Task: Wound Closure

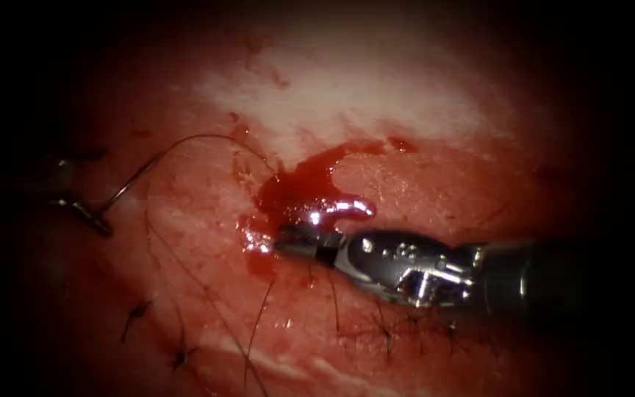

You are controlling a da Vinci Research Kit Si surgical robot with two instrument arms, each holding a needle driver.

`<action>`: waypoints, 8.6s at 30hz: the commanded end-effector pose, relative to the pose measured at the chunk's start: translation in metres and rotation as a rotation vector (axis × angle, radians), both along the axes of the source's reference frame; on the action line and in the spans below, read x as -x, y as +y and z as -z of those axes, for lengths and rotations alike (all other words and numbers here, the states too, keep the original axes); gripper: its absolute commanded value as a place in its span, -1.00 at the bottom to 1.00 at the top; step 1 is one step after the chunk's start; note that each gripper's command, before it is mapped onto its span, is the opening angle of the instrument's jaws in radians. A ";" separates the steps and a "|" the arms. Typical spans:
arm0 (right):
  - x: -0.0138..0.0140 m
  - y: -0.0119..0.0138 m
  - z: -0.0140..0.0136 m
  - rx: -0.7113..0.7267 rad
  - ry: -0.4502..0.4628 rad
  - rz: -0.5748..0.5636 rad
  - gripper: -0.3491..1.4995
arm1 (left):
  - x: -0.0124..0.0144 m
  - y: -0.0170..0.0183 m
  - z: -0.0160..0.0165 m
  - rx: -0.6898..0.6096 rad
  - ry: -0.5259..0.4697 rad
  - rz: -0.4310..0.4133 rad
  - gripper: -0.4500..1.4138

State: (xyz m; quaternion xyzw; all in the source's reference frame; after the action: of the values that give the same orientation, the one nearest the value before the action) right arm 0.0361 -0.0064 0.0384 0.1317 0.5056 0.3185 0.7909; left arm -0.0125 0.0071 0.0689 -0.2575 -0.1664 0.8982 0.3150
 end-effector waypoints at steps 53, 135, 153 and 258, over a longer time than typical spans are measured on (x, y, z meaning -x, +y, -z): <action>-0.0011 -0.0020 0.0002 -0.023 -0.002 -0.008 -0.27 | 0.0087 -0.0102 -0.0012 -0.497 -0.188 0.590 -0.05; -0.0034 0.0104 -0.0015 -0.465 0.604 0.303 -1.00 | 0.0233 -0.0017 -0.0086 0.324 -0.095 -0.178 -1.00; -0.0028 0.0081 -0.0026 -0.586 0.304 0.836 -0.78 | 0.0226 -0.0022 -0.0080 0.294 -0.061 -0.209 -1.00; -0.0051 0.0129 -0.0033 -0.885 -0.352 0.448 -1.00 | 0.0206 -0.0139 -0.0017 0.208 -0.054 -0.296 -1.00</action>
State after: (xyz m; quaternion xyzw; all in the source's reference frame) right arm 0.0404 0.0066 0.0413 0.5020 0.1413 0.3432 0.7812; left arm -0.0325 -0.0065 0.0698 -0.2852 -0.1168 0.9400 0.1465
